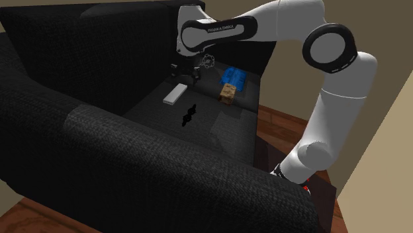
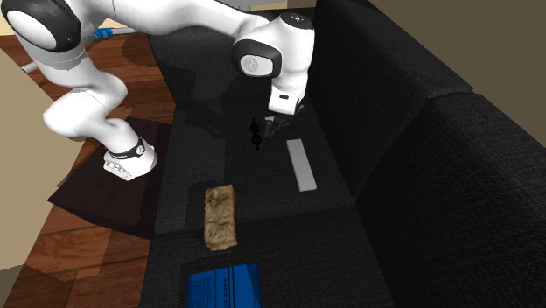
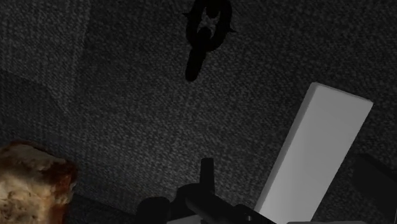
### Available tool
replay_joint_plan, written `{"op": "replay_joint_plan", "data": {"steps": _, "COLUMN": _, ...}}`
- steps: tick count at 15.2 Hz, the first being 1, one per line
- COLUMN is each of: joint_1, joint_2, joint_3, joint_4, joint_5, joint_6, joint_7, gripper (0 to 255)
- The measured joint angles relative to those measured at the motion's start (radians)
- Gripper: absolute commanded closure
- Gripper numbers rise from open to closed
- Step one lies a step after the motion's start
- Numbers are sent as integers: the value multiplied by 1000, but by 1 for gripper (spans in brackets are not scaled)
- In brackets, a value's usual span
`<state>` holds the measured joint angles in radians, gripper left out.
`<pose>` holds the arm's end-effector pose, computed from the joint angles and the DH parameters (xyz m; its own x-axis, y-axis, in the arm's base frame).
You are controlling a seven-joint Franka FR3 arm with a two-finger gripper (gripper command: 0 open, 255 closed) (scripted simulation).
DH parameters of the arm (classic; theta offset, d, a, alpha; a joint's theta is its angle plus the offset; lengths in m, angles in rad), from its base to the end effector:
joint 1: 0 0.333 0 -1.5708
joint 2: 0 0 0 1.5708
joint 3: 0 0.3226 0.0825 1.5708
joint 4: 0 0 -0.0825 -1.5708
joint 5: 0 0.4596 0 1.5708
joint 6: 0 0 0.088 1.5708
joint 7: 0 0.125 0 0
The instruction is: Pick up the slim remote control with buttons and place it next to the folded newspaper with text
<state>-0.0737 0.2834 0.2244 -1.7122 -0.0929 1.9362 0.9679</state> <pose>0.6969 0.0887 0.3799 0.7045 -0.7097 -0.0108 -0.7082 -0.7038 0.0556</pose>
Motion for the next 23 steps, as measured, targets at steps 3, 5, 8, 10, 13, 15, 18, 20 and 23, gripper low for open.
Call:
{"op": "replay_joint_plan", "data": {"steps": 3, "joint_1": 11, "joint_2": 115, "joint_3": -20, "joint_4": 116, "joint_5": -19, "joint_6": -4, "joint_7": 66, "gripper": 0}}
{"op": "replay_joint_plan", "data": {"steps": 5, "joint_1": 15, "joint_2": 189, "joint_3": -35, "joint_4": 192, "joint_5": -28, "joint_6": -6, "joint_7": 103, "gripper": 0}}
{"op": "replay_joint_plan", "data": {"steps": 8, "joint_1": 23, "joint_2": 278, "joint_3": -51, "joint_4": 291, "joint_5": -36, "joint_6": -18, "joint_7": 139, "gripper": 0}}
{"op": "replay_joint_plan", "data": {"steps": 10, "joint_1": 22, "joint_2": 291, "joint_3": -54, "joint_4": 283, "joint_5": -37, "joint_6": 3, "joint_7": 143, "gripper": 0}}
{"op": "replay_joint_plan", "data": {"steps": 13, "joint_1": 21, "joint_2": 306, "joint_3": -57, "joint_4": 267, "joint_5": -40, "joint_6": 34, "joint_7": 144, "gripper": 0}}
{"op": "replay_joint_plan", "data": {"steps": 15, "joint_1": 20, "joint_2": 313, "joint_3": -58, "joint_4": 254, "joint_5": -42, "joint_6": 54, "joint_7": 145, "gripper": 0}}
{"op": "replay_joint_plan", "data": {"steps": 18, "joint_1": 21, "joint_2": 316, "joint_3": -58, "joint_4": 249, "joint_5": -43, "joint_6": 62, "joint_7": 147, "gripper": 0}}
{"op": "replay_joint_plan", "data": {"steps": 20, "joint_1": 21, "joint_2": 316, "joint_3": -58, "joint_4": 249, "joint_5": -43, "joint_6": 63, "joint_7": 147, "gripper": 0}}
{"op": "replay_joint_plan", "data": {"steps": 23, "joint_1": 21, "joint_2": 316, "joint_3": -58, "joint_4": 249, "joint_5": -43, "joint_6": 63, "joint_7": 147, "gripper": 255}}
